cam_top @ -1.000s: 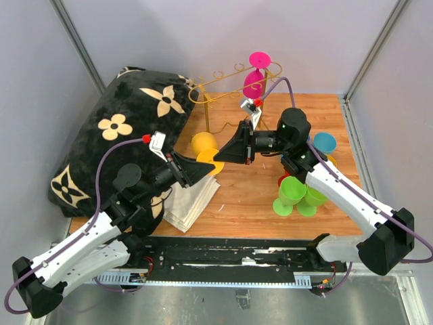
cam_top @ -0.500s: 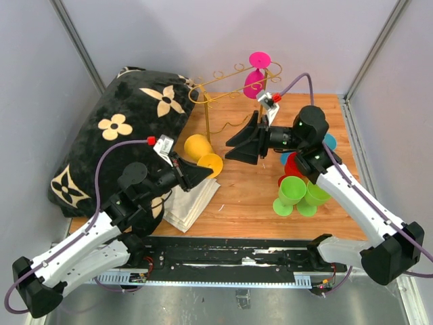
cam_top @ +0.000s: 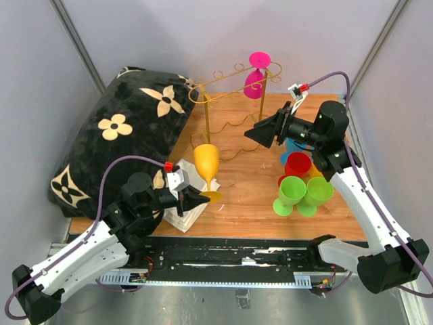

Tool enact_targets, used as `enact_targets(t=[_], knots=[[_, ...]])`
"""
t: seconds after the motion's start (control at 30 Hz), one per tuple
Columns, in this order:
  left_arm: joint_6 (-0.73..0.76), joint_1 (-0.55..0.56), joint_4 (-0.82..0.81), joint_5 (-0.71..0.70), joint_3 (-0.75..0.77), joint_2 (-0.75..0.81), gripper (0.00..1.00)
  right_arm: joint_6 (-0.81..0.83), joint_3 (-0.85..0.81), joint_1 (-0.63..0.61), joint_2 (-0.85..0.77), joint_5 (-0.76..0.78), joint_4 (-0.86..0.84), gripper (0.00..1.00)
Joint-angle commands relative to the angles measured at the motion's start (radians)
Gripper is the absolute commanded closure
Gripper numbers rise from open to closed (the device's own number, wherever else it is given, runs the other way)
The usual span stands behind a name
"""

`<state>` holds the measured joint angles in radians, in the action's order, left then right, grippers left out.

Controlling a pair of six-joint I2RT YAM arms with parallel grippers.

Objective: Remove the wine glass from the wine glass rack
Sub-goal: Place the wine glass at the center of the board.

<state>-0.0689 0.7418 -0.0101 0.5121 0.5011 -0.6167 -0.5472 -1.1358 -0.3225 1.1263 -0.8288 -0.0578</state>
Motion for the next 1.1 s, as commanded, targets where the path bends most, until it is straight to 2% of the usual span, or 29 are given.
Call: enact_targets(t=[0.0, 0.13, 0.2, 0.4, 0.53, 0.87, 1.07], knots=[[0.262, 0.001, 0.010, 0.180, 0.007, -0.013, 0.99, 0.010, -0.026, 0.021, 0.017, -0.072, 0.032, 0.25], [0.412, 0.001, 0.071, 0.304, 0.054, -0.103, 0.99, 0.013, -0.040, 0.021, 0.059, -0.224, 0.033, 0.23], [0.434, 0.001, 0.050, 0.371, 0.066, -0.141, 1.00, 0.012, -0.052, 0.021, 0.078, -0.269, 0.053, 0.23], [0.442, 0.000, 0.010, 0.524, 0.090, -0.219, 0.99, 0.055, -0.062, 0.022, 0.094, -0.274, 0.131, 0.22], [0.475, -0.001, 0.014, 0.533, 0.098, -0.196, 1.00, 0.147, -0.118, 0.022, 0.135, -0.275, 0.322, 0.23], [0.480, -0.001, 0.010, 0.514, 0.109, -0.165, 0.99, 0.151, -0.175, 0.011, 0.203, -0.437, 0.445, 0.34], [0.483, -0.001, 0.008, 0.484, 0.112, -0.164, 0.99, 0.242, -0.204, -0.045, 0.230, -0.508, 0.554, 0.40]])
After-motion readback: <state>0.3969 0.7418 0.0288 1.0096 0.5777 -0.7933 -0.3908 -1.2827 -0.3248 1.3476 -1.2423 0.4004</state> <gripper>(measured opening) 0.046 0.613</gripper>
